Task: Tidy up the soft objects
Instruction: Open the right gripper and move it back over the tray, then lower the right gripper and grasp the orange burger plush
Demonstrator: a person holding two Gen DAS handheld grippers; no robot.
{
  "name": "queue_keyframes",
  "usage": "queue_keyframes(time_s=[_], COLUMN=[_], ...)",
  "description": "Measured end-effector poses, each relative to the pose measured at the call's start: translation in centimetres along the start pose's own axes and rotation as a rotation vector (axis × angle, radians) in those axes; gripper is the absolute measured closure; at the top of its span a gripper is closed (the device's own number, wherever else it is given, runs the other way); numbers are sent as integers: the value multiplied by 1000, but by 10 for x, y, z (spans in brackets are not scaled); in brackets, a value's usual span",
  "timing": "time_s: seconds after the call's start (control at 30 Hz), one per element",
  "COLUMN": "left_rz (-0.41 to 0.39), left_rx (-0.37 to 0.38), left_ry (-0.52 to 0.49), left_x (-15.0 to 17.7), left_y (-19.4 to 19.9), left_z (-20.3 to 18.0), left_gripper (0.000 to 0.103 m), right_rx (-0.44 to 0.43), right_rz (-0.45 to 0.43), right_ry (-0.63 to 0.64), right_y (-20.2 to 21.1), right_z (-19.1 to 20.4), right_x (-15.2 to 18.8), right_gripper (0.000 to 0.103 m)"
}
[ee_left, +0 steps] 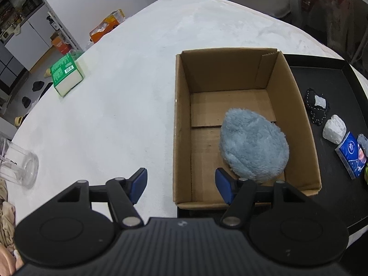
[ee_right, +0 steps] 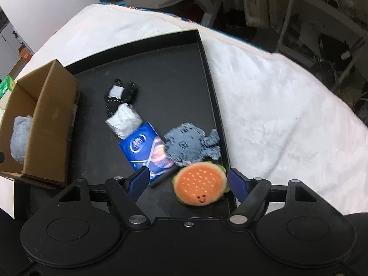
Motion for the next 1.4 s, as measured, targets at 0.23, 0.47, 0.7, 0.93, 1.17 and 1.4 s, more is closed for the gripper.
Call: queue_keyframes(time_s=[0.23,0.47,0.7,0.93,1.17,1.4], left_rz=[11,20,24,17,9,-5], left_rx=[0,0,-3,15,36,48], left_ry=[-17,-31,-14,5,28,51], left_x=[-3,-6,-6,-4,-2,1], left_y=[-1,-1,-2,-1,-2,-2], left_z=[-5,-9,-8,-4,2,7], left_gripper=[39,39,39,39,39,39], right_rx=[12,40,39,39,53,9], right_rz=[52,84,77,86,39,-2], right_ry=[-14,-13,-23,-45,-66,-130], right_y=[-15,-29,-26,-24,-13,2], right_z=[-15,-17,-21,-20,-18,-32], right_x=[4,6,5,5,8,8], right_gripper=[34,45,54,55,56,75])
Point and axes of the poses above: each gripper's, at about its wrist camera, not at the fingertips, and y roughly against the way its jaws point, z to its left, x to its underside, the point moved 1 cm from there along -y, roughly the way its jaws point, and after that the axes turned 12 degrees about -y, right-handed, at the moved point
